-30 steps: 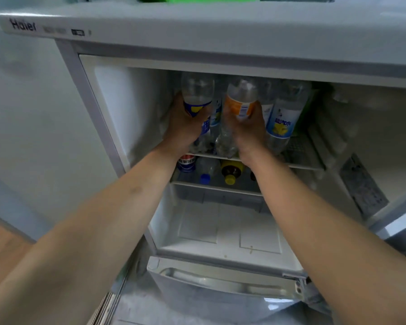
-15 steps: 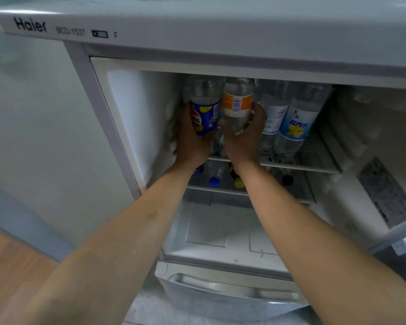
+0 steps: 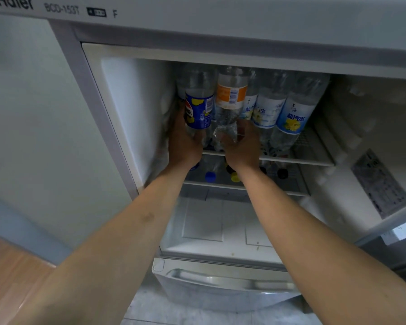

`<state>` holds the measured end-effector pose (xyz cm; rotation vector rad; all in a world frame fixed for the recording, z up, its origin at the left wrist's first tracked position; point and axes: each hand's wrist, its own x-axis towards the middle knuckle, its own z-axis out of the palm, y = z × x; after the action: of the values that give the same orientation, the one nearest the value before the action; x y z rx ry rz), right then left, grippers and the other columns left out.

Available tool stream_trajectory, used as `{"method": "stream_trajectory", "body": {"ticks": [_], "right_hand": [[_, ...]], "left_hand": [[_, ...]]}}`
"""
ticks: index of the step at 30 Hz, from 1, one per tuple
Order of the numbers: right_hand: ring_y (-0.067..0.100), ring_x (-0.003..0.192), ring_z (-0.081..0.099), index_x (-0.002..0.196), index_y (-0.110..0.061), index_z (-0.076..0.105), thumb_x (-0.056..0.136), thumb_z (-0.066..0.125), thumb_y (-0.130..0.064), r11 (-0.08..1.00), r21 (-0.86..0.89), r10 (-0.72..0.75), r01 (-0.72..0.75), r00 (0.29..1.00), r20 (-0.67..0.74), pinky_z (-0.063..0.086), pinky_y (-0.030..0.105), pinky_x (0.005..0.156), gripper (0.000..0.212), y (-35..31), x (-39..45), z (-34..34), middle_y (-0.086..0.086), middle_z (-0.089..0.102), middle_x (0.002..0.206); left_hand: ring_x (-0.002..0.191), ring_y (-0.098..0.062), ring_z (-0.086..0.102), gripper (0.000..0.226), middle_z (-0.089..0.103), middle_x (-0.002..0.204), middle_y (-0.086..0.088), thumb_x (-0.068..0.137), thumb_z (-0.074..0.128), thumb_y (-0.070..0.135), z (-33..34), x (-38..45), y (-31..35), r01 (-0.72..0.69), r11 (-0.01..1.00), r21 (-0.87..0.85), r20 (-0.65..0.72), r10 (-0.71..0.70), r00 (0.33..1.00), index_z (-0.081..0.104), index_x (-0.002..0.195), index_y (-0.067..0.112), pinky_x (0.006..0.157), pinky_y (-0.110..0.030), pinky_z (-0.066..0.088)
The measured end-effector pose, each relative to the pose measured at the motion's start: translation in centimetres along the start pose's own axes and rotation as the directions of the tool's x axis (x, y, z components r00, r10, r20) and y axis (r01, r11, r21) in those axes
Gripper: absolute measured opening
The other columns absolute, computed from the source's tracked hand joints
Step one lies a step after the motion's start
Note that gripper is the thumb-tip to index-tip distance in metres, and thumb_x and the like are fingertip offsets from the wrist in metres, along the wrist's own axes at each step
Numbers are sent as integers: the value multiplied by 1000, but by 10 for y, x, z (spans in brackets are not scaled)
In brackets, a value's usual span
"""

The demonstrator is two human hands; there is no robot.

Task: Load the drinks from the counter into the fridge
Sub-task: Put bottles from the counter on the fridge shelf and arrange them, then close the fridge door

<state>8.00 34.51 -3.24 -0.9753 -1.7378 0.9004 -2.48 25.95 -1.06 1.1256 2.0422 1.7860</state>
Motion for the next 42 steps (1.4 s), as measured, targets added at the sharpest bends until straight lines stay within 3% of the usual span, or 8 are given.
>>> {"method": "stream_trajectory", "body": {"ticks": [5,13,18,21,25,30,35,42], "right_hand": [[10,99,59,119,-20,59,87,74,-31,999,5,35,-35,999,-8,39,2,69,37,2,-3,-1,-5,60,112],[17,111,59,127,-16,56,87,74,-28,996,-24,84,-84,997,-1,51,33,94,46,-1,0,2,3,62,123],[11,105,60,123,-19,59,87,74,-29,997,14,78,-78,997,-22,45,8,78,41,2,-8,2,-4,65,117],[12,99,62,116,-20,59,88,72,-26,996,6,84,-84,995,-58,51,20,80,31,-1,-13,-2,-2,65,112],[-10,83,58,104,-30,56,88,68,-19,998,12,59,-58,991,-120,41,1,66,22,-2,-33,-19,-19,60,93],[-9,84,59,111,-23,61,90,69,-18,991,18,136,-135,974,-179,42,1,70,23,21,-80,-57,-12,65,96],[-12,78,58,106,-22,65,90,71,-19,967,0,252,-256,948,-193,43,4,69,17,49,-132,-97,-11,65,88],[-5,77,59,102,-26,65,91,68,-17,941,69,337,-330,907,-253,44,6,72,14,50,-187,-172,-15,65,86]], "left_hand": [[142,-18,40,72,40,155,1,94,62,5,0,-12,-5,47,998,-36,-10,-48,999,27,155,19,114,-44,40],[133,-15,49,67,49,148,5,95,58,6,8,-40,-12,111,982,-152,-55,-121,991,32,152,28,111,-43,43],[126,-9,54,69,48,147,6,95,59,4,4,-44,-18,113,979,-167,-4,-115,993,29,152,30,107,-38,48],[127,-7,53,71,48,148,8,93,61,3,2,-45,-21,108,974,-201,10,-108,994,31,150,33,105,-32,49],[122,-2,55,69,52,139,10,91,60,-1,0,-57,-28,87,956,-282,-23,-97,995,38,143,39,98,-18,50],[93,-2,59,43,60,112,0,88,61,5,10,-92,-36,-62,959,-277,-94,37,995,52,125,24,76,-8,47],[94,-22,62,24,63,105,-6,92,62,9,38,-139,-39,62,977,-205,75,-48,996,53,107,25,77,-20,49],[100,0,58,35,59,106,16,93,63,9,75,-203,-2,119,979,-165,225,-80,971,51,103,41,77,-9,43]]}}
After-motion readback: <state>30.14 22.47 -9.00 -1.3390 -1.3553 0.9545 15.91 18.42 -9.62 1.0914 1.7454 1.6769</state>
